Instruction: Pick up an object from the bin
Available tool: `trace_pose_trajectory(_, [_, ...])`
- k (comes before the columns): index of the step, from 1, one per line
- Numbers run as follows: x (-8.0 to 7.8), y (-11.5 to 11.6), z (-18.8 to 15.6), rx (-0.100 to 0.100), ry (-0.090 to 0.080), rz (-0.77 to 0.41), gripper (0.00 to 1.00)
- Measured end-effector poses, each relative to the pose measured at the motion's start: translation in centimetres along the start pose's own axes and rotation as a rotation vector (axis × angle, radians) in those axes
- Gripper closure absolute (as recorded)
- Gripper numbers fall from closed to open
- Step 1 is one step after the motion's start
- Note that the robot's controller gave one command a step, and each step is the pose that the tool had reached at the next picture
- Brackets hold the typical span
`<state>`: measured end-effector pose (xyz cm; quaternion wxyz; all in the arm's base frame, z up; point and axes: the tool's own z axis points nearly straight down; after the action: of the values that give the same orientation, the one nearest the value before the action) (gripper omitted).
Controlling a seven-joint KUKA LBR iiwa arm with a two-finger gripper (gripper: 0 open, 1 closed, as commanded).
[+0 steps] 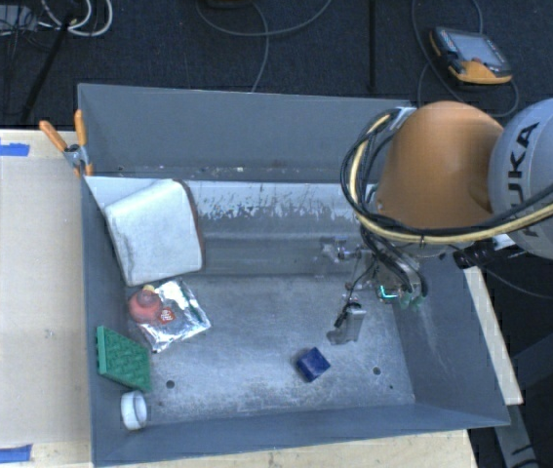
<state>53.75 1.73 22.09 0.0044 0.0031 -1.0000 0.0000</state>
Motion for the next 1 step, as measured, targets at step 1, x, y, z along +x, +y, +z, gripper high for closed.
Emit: trace_pose_trajectory(1, [1.25, -0.75, 15.45, -0.001, 0.007, -0.191, 0.00])
